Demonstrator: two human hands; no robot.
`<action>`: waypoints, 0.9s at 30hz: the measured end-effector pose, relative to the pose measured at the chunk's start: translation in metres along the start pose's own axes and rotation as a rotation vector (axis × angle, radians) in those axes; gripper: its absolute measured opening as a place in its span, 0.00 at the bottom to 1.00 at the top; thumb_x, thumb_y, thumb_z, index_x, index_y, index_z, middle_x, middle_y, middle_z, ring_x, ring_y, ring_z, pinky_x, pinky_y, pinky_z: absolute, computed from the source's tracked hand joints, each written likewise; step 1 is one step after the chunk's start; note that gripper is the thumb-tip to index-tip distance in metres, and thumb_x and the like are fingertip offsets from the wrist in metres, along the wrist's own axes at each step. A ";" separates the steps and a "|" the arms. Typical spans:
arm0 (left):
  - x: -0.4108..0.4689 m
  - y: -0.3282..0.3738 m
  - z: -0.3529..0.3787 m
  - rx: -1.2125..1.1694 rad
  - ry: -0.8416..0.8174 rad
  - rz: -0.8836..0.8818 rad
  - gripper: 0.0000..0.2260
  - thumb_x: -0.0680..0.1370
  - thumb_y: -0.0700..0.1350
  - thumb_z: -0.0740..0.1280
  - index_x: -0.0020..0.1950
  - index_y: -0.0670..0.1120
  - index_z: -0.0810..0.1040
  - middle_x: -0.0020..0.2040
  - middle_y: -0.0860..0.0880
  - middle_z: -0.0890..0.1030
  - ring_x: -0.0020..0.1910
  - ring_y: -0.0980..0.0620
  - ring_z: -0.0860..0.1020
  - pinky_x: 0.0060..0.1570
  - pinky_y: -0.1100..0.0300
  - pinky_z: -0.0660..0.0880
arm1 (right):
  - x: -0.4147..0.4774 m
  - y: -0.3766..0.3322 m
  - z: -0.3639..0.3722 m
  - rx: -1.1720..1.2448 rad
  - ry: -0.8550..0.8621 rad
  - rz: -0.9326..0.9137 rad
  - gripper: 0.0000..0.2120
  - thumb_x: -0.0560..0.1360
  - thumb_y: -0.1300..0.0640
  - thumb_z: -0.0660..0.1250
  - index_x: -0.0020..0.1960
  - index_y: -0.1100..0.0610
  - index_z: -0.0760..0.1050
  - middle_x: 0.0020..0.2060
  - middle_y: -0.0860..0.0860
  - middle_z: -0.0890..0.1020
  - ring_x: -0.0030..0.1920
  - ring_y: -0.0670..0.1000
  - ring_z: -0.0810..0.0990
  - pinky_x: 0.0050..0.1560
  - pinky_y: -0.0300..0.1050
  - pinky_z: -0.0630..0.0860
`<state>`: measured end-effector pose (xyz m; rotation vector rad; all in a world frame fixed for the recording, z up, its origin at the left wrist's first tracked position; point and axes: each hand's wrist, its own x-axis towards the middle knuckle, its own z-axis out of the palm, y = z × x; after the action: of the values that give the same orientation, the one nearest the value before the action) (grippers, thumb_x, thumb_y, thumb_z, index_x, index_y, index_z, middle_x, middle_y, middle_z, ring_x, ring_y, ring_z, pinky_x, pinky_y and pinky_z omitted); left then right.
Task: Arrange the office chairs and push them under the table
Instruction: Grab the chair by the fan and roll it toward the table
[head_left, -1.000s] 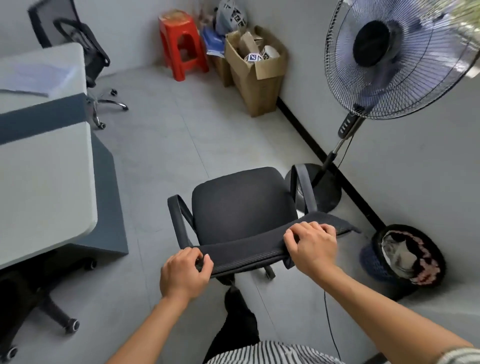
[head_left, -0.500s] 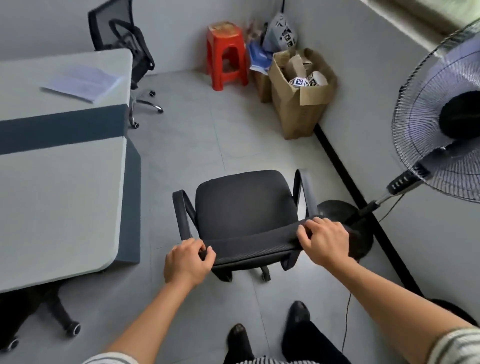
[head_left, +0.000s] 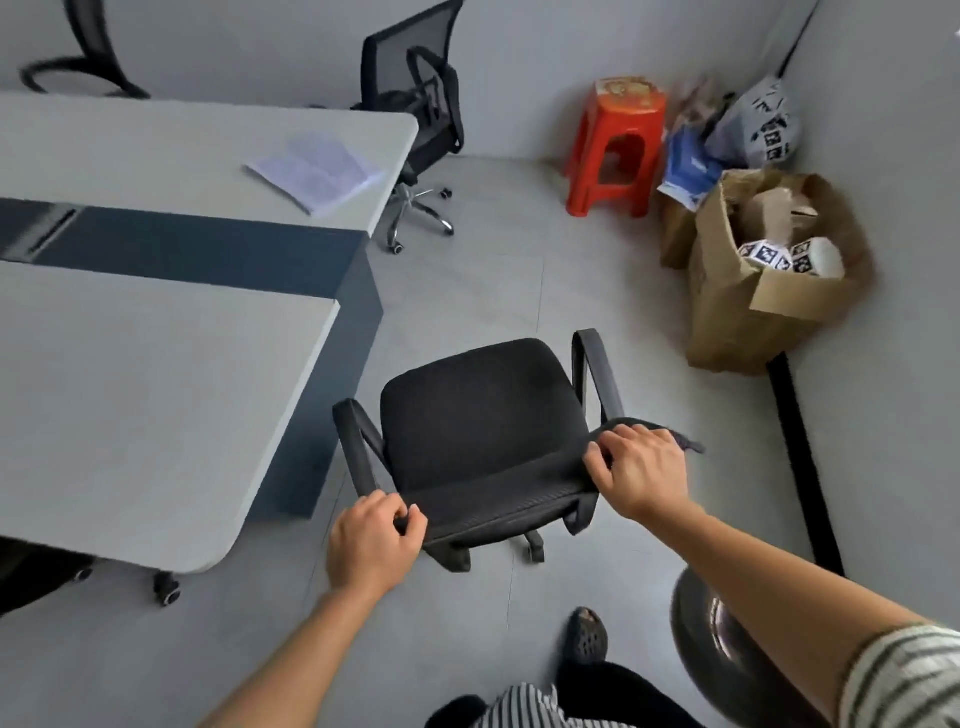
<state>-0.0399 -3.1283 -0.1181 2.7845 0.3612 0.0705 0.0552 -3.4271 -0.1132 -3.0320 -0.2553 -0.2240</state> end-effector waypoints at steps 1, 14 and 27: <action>0.005 0.006 0.001 0.000 0.010 -0.034 0.19 0.69 0.58 0.51 0.31 0.47 0.75 0.33 0.49 0.78 0.32 0.45 0.74 0.31 0.57 0.67 | 0.018 0.002 0.000 0.000 -0.002 -0.041 0.19 0.73 0.46 0.56 0.29 0.54 0.76 0.28 0.50 0.78 0.33 0.55 0.78 0.40 0.47 0.71; 0.089 0.015 0.002 0.001 0.027 -0.261 0.16 0.72 0.55 0.56 0.35 0.46 0.77 0.34 0.50 0.78 0.32 0.52 0.72 0.33 0.60 0.69 | 0.184 -0.023 0.026 -0.017 -0.078 -0.294 0.19 0.74 0.47 0.54 0.31 0.53 0.76 0.29 0.49 0.77 0.35 0.55 0.77 0.42 0.46 0.69; 0.185 -0.035 -0.018 -0.041 0.036 -0.267 0.14 0.73 0.55 0.59 0.35 0.48 0.76 0.32 0.52 0.75 0.30 0.53 0.72 0.30 0.60 0.70 | 0.269 -0.083 0.038 0.024 -0.110 -0.296 0.21 0.73 0.46 0.51 0.31 0.52 0.76 0.30 0.49 0.78 0.36 0.56 0.78 0.43 0.46 0.71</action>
<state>0.1291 -3.0430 -0.1113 2.6709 0.7279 0.0643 0.3085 -3.2993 -0.1034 -2.9742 -0.7118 -0.0719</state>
